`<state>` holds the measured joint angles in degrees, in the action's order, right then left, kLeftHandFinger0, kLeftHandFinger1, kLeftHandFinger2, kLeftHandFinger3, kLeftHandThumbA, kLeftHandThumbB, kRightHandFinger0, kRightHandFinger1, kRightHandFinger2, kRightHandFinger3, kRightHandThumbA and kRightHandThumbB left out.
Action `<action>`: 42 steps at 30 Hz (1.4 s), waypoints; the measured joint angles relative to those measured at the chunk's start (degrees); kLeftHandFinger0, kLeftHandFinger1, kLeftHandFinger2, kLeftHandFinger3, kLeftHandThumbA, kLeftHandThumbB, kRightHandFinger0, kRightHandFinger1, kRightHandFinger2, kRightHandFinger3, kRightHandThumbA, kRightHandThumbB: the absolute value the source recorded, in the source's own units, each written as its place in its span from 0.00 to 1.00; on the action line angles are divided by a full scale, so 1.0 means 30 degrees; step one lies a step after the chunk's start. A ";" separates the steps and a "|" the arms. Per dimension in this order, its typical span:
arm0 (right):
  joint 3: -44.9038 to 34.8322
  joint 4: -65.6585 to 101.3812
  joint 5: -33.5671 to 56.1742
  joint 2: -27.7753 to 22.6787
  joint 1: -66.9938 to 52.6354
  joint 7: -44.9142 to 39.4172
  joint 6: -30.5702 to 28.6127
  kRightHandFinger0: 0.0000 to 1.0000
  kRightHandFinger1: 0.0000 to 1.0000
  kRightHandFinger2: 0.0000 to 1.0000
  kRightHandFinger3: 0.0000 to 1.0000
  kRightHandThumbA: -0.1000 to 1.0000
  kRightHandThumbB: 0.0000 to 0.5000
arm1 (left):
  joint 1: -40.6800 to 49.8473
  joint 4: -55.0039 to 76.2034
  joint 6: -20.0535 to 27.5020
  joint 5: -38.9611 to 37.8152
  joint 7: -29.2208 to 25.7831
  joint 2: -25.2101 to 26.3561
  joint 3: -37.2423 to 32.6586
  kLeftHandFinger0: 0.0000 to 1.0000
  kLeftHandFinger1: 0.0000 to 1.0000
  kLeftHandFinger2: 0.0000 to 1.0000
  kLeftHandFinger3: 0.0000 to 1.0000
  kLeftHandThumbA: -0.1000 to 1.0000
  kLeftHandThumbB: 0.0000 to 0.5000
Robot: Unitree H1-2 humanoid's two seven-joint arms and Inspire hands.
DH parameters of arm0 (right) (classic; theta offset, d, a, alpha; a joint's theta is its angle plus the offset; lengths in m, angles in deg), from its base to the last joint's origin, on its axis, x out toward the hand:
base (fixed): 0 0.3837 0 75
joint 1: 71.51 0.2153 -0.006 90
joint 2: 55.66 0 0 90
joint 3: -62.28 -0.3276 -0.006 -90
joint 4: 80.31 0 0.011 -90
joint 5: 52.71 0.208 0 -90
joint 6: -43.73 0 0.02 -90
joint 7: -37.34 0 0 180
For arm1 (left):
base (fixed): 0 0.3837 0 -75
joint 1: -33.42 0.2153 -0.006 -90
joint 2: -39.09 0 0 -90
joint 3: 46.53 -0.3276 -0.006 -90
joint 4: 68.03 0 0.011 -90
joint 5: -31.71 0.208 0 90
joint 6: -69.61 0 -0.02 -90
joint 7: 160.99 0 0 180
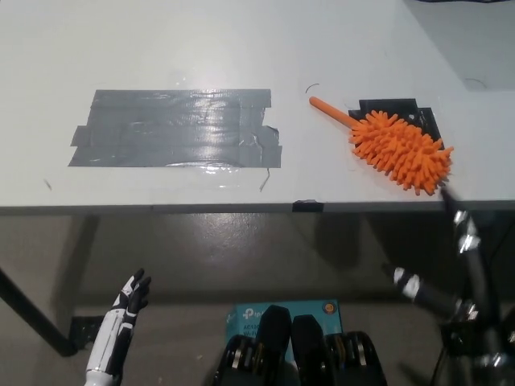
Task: An orange duster is kept infront of the robot in the middle of the table and the robot extends its right arm to grab the duster, picks it up and hands it to a person
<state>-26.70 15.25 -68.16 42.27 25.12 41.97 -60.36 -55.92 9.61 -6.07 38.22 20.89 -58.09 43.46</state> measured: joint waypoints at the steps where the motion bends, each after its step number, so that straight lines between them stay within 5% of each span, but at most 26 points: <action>1: 0.0001 0.0157 -0.0050 -0.0125 0.0175 -0.0069 0.0163 1.00 1.00 1.00 1.00 1.00 0.80 | 0.0000 0.0000 0.0000 0.0000 0.0001 0.0000 0.0000 1.00 1.00 1.00 1.00 1.00 0.31; 10: 0.0551 -0.0238 -0.1379 -0.2862 0.5184 -0.1949 0.4121 1.00 1.00 1.00 1.00 1.00 0.73 | 0.0005 -0.0014 -0.0002 0.0000 0.0004 -0.0010 0.0000 1.00 1.00 1.00 1.00 1.00 0.29; 14: 0.1374 -0.2330 -0.2034 -0.3674 0.7756 -0.2850 0.5796 1.00 1.00 1.00 1.00 1.00 0.87 | 0.0000 -0.0031 -0.0004 -0.0001 0.0006 -0.0007 0.0005 1.00 1.00 1.00 1.00 1.00 0.30; 25: 0.4205 -1.1156 -0.3424 -0.3949 1.4282 -0.4976 1.0238 1.00 1.00 1.00 1.00 1.00 0.92 | -0.0359 -0.0031 0.0001 0.0034 0.0000 0.0014 0.0007 1.00 1.00 1.00 1.00 1.00 0.29; 42: 0.4002 -1.9459 -0.2398 -0.2772 1.6890 -0.6083 1.1218 1.00 1.00 1.00 1.00 1.00 0.90 | -0.0779 -0.0018 0.0004 0.0353 0.0001 0.0114 0.0000 1.00 1.00 1.00 1.00 0.99 0.26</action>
<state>-14.69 -43.12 -75.36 33.95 75.79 23.72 -26.70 -58.26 9.55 -6.06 39.28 20.89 -57.75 43.46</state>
